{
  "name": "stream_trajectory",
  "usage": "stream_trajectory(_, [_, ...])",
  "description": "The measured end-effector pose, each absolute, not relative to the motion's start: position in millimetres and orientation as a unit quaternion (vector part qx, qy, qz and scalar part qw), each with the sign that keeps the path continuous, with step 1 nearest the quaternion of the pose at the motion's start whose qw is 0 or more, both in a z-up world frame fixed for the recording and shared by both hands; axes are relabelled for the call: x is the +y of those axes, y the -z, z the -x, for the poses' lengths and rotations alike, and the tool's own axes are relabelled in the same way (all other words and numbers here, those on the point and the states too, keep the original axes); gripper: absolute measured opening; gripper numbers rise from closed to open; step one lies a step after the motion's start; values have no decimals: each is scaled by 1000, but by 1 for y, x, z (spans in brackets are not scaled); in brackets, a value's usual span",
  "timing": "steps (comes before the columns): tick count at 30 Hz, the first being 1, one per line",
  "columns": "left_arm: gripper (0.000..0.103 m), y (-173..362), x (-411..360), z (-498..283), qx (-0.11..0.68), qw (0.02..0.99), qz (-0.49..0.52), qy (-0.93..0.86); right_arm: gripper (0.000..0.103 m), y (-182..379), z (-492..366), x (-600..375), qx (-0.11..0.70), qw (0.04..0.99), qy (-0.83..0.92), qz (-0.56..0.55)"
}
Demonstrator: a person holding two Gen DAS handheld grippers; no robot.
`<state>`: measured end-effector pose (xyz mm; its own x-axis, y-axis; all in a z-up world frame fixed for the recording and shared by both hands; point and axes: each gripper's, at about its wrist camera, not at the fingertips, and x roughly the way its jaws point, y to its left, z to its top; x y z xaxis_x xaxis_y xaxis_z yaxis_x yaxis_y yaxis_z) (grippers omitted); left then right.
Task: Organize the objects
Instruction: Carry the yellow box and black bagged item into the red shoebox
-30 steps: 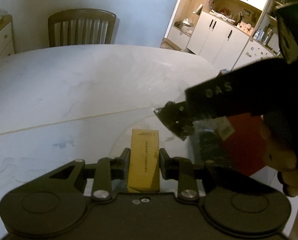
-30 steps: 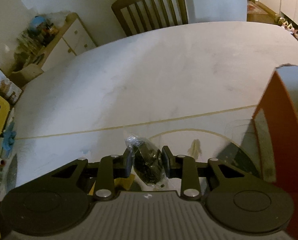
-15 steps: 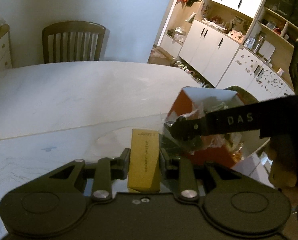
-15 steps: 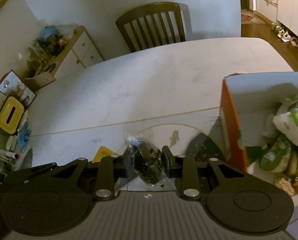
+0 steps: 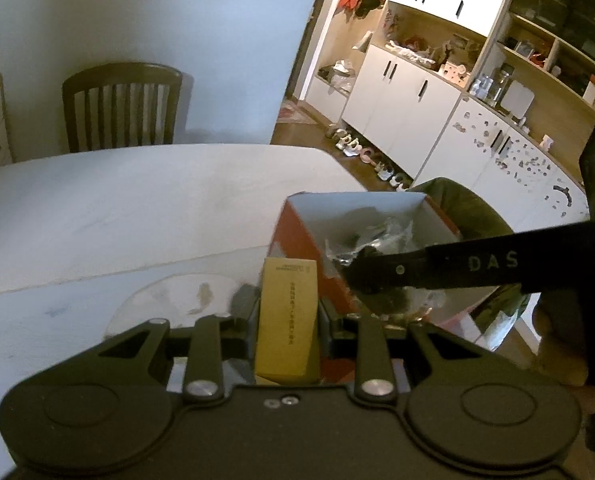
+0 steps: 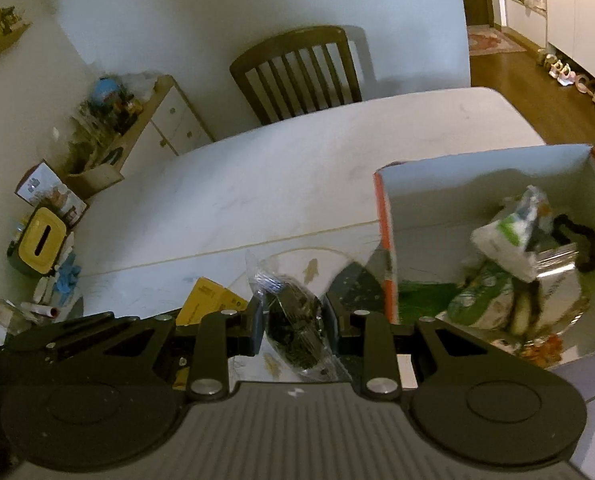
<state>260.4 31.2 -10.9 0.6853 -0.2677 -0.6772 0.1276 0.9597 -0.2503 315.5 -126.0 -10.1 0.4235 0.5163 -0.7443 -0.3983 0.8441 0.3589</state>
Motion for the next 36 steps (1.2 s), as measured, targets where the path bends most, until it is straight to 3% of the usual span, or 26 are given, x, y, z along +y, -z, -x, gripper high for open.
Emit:
stream_trajectory(10, [28,6,-28,-278,376,915,76,123,30,4,-329,-213,445,858,-245,-78])
stream_trajectory(24, [28,40,-100,-324,418,897,41,134,30,40,-363,-306,420,889,-181,-29])
stream_trajectory(36, [28,87,-151,-368,470,869,4,152,30,83,-393,-311,433,883,-181,13])
